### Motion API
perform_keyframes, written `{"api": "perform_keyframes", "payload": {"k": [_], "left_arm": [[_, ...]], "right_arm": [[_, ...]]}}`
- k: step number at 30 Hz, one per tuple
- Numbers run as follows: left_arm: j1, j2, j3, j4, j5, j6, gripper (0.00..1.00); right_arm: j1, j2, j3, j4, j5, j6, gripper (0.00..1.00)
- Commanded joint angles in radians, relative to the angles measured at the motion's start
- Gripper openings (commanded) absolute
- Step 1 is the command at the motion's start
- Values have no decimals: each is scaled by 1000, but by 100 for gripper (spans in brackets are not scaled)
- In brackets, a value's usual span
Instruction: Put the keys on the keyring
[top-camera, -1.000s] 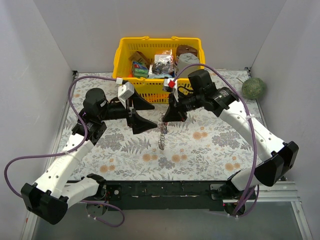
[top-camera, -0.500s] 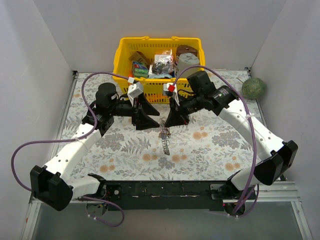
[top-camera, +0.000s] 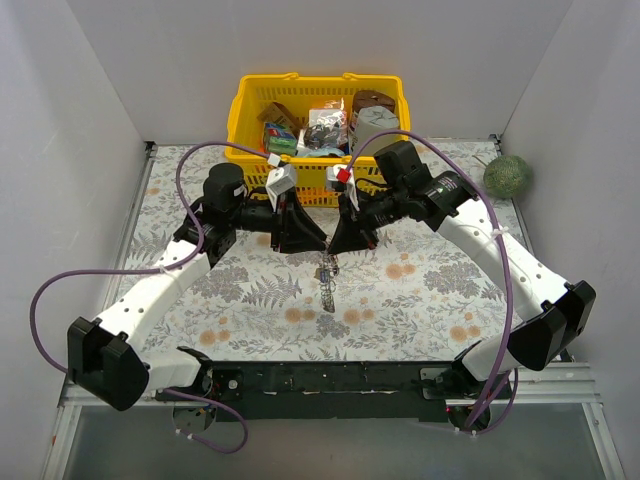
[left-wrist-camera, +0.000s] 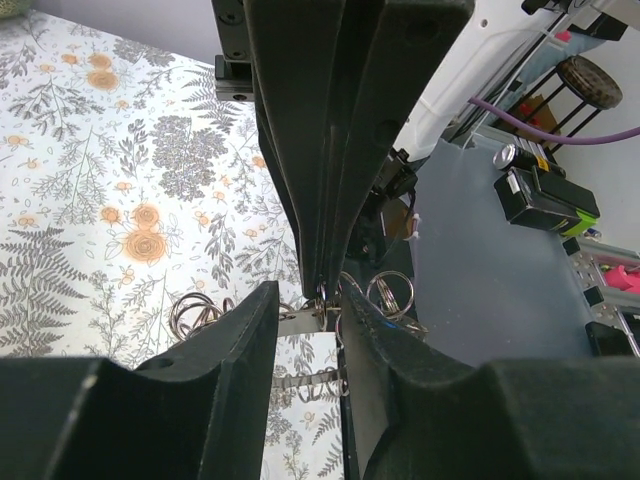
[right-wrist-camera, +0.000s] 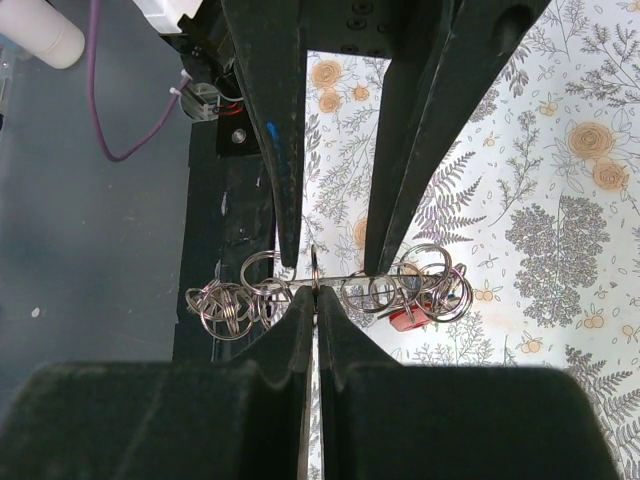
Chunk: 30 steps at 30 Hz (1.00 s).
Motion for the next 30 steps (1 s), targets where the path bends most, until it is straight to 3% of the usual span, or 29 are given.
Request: {"api": "perform_keyframes", "payload": {"k": [1,5,8,10,18,22,23,26,30], "left_arm": [[-14,9,42,-19,-13,4,29],[-23,19,48,-44,-24,21,23],[-26,30,51,-55,-25,23,13],[-28,33,54,-55,-33,23,1],[-28,1,39,-21,-93,-5,0],[-26,-45,-27,117,-133,-101,0],[-28,-59,-70,195,-148,-123,0],[-28,-106,-144,328,-191,-190,0],[-26,-151,-213,450,-234,-242,0]], "right_arm": [[2,-10,14,53,-39,13,1],[2,-13,13,59,-34,16,1],[0,-14,14,64,-32,18,1],[0,-14,11,64,-34,16,1],[0,-27,-9,100,-19,41,3],[0,-81,-48,192,9,91,29],[-1,-95,-67,212,20,105,40],[-13,-147,-98,300,61,156,56],[-64,-211,-165,433,64,229,66]]}}
